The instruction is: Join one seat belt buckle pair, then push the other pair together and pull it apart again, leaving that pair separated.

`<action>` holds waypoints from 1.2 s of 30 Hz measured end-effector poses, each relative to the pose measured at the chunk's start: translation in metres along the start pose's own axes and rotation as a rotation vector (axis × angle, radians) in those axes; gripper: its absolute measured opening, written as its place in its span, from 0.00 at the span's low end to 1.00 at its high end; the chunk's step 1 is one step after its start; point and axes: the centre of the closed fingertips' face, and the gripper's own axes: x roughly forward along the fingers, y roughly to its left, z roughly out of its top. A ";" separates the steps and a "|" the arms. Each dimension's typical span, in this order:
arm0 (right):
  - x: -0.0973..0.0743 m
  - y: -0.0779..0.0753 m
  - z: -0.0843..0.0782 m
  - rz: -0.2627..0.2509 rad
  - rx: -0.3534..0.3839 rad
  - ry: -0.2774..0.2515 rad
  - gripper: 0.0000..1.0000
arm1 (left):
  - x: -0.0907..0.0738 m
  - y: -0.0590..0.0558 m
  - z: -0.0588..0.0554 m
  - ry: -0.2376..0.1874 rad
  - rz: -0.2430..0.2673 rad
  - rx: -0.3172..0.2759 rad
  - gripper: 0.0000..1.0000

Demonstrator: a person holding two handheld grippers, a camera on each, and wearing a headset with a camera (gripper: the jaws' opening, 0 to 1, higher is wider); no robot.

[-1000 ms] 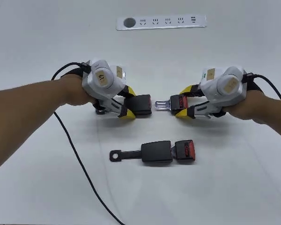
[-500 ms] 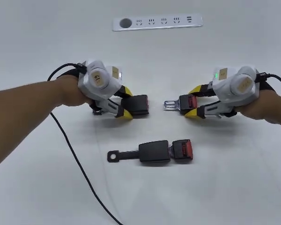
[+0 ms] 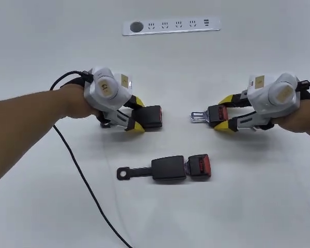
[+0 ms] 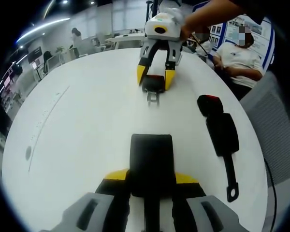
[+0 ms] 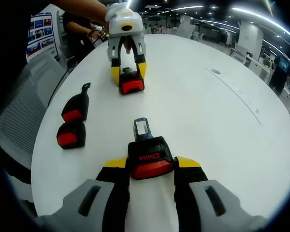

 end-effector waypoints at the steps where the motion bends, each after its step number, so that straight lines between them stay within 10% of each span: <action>1: -0.001 -0.001 -0.003 -0.002 0.000 0.006 0.34 | 0.000 0.000 -0.001 0.000 -0.001 0.000 0.33; 30: -0.014 -0.010 -0.024 -0.016 0.009 0.050 0.36 | 0.001 0.000 -0.002 0.048 0.000 0.034 0.34; 36: -0.025 -0.023 -0.010 -0.113 0.098 -0.026 0.41 | -0.004 0.001 -0.006 0.074 0.020 0.016 0.49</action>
